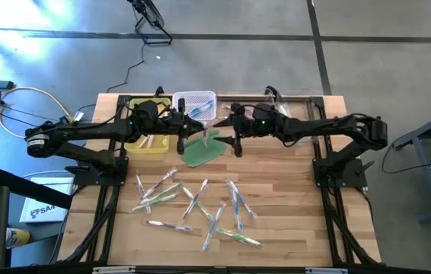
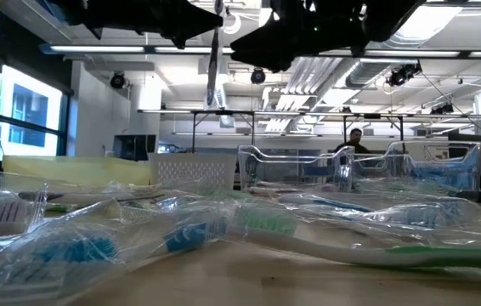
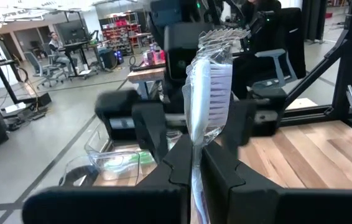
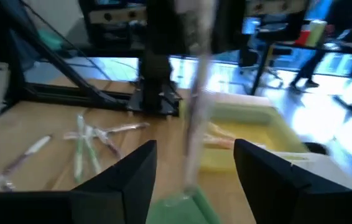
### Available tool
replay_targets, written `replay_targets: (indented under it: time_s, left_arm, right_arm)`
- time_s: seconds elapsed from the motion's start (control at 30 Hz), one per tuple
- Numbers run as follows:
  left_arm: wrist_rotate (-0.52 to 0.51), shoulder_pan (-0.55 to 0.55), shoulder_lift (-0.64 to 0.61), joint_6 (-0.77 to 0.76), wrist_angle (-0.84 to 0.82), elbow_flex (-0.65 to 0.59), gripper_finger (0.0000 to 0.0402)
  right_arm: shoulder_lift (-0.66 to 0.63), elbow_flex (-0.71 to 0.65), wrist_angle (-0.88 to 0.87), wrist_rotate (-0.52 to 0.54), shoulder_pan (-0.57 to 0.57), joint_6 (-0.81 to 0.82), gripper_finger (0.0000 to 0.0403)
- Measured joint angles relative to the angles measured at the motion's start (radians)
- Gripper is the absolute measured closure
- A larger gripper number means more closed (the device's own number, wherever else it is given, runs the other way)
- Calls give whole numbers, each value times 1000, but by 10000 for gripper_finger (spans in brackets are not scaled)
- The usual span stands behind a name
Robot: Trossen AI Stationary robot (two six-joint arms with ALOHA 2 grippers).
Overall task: Pick & Place Toothbrushes
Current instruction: Put the violet toothbrush into the left transparent bin
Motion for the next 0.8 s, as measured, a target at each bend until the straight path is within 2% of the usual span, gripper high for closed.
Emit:
replay_targets:
  time_s: [0.2,0.4,0.67,0.8]
  left_arm:
    - [2,0,0,0,-2,0,391]
    - [5,0,0,0,-2,0,391]
    - [6,0,1,-3,-1,0,391]
    - [6,-22,27,-3,38,0,391]
  right_arm:
    - [75,0,131,-58,0,55,199]
    - [94,0,170,-75,19,71,199]
    - [94,0,184,49,48,56,199]
    - [94,0,178,50,48,55,199]
